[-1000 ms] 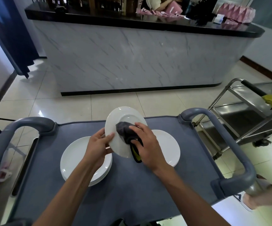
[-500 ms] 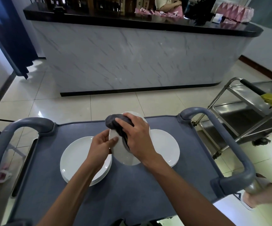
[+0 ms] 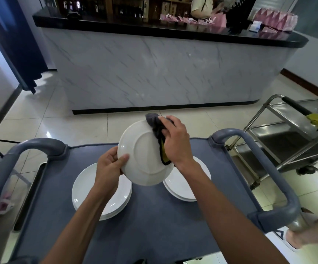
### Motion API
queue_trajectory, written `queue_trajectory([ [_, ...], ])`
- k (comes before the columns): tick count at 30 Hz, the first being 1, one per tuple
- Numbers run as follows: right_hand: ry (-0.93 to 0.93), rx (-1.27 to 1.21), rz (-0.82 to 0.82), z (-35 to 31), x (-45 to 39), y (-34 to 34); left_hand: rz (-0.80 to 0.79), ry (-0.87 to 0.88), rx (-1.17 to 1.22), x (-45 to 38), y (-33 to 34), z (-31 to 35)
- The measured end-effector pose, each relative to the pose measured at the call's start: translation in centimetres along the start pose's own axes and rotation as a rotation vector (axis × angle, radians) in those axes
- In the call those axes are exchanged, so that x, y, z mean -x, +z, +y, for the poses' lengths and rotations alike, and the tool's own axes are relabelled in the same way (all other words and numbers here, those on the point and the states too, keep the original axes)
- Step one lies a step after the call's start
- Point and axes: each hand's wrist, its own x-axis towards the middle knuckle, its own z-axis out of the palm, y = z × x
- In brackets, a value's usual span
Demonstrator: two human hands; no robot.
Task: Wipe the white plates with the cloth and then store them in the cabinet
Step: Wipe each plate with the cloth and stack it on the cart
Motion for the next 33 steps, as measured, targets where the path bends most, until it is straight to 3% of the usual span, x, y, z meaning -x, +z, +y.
queue_trajectory([
  [13,0.08,-0.211,0.057,0.6,0.5,-1.1,0.198,-0.033,0.226,-2.6,1.1,2.8],
  [21,-0.059,-0.139,0.181,-2.2,2.8,0.9,0.263,-0.008,0.326,-3.9,3.7,4.9],
  [27,-0.182,-0.084,0.171,-4.4,4.3,2.5,0.291,-0.009,0.407,-3.9,5.1,5.5],
  [33,-0.219,-0.055,0.168,-2.5,5.5,2.5,0.316,-0.029,0.406,-3.7,4.2,5.5],
])
